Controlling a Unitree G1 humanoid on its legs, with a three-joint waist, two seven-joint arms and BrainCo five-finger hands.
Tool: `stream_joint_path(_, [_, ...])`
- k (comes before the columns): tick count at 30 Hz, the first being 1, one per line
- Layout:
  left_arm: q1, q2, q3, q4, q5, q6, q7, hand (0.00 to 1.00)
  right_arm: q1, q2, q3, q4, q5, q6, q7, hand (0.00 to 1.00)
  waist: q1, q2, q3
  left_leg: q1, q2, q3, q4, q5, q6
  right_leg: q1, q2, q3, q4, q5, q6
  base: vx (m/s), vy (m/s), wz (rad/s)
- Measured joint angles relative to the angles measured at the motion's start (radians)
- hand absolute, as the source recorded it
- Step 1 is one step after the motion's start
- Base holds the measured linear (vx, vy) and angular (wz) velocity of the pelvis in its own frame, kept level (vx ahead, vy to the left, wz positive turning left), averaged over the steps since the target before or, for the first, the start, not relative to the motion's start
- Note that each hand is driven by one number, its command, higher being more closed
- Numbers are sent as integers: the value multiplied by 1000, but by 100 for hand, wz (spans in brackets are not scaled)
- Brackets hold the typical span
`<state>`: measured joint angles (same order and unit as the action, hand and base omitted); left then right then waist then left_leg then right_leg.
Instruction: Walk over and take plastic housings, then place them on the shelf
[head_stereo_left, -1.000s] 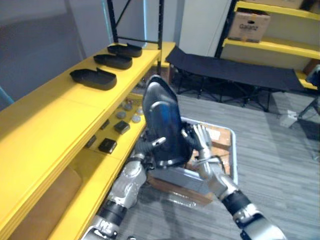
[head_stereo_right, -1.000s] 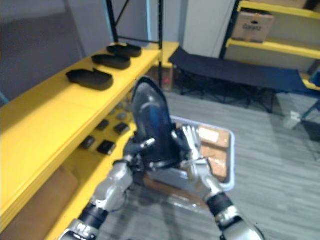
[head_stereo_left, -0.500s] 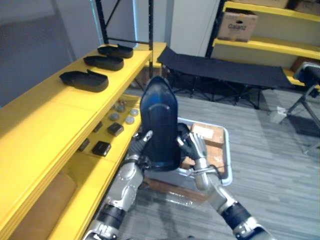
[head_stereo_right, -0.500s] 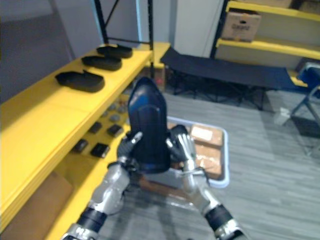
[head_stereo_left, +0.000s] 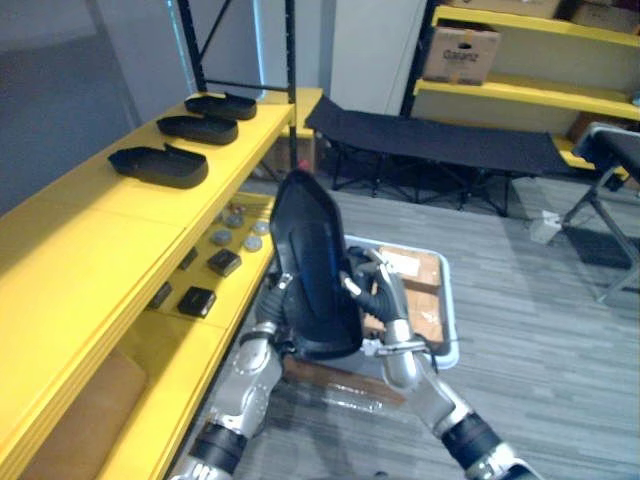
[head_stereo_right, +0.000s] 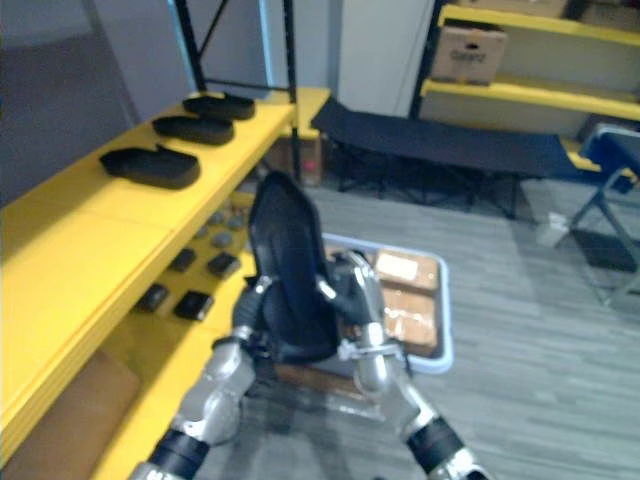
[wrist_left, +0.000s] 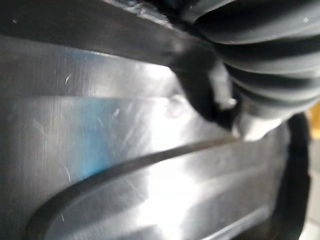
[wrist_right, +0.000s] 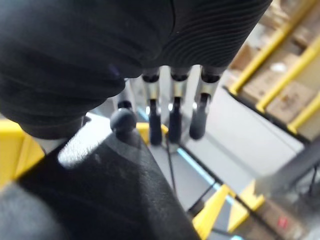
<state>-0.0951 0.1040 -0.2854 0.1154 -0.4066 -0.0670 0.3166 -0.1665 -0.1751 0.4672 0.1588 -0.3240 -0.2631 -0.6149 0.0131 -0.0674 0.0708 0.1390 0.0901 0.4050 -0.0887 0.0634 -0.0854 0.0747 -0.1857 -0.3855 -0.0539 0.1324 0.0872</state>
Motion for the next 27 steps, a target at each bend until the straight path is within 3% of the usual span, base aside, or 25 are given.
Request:
stream_joint_path(2, [23, -21, 8, -42, 81, -32, 66, 100, 29, 39, -52, -93, 102, -6, 29, 0, 0, 10, -6, 3, 0, 11, 0, 0, 0, -4, -1, 3, 8, 0, 0, 24, 21, -7])
stream_joint_path(10, [94, -77, 157, -109, 254, -76, 310, 100, 162, 50, -342, -317, 373, -38, 91, 0, -8, 36, -23, 21, 1, 36, -1, -2, -1, -5, 1, 32, 11, -12, -1, 1, 16, -8])
stream_joint_path(15, [123, -78, 248, -172, 345, -113, 424, 100, 287, 53, -504, -350, 571, -12, 183, 0, -29, 36, -25, 33, 5, 56, -1, -12, -7, -5, 8, 56, 10, -12, -1, -2, 13, -15])
stream_joint_path(17, [143, -79, 267, -233, 350, -153, 428, 100, 371, 60, -572, -331, 664, 55, 234, 0, -33, 38, -27, 34, 7, 73, -1, -20, -8, -10, 11, 69, 8, -13, 0, 3, 18, -21])
stream_joint_path(20, [183, -79, 272, -288, 351, -185, 405, 100, 440, 75, -617, -231, 758, 122, 272, 0, -46, 43, -30, 33, 9, 86, -1, -23, -12, -21, 14, 85, 8, -12, 0, 35, 13, -14])
stream_joint_path(23, [256, -84, 270, -303, 346, -195, 347, 100, 495, 103, -668, -114, 765, 152, 272, 0, -58, 52, -36, 33, 13, 91, -1, -28, -16, -22, 15, 87, 7, -16, 7, 55, 5, -5])
stream_joint_path(27, [339, -86, 277, -303, 333, -222, 290, 100, 554, 106, -716, -62, 756, 153, 269, 0, -59, 56, -33, 25, 15, 88, 1, -39, -15, -26, 15, 85, 6, -22, 13, 66, 16, 3])
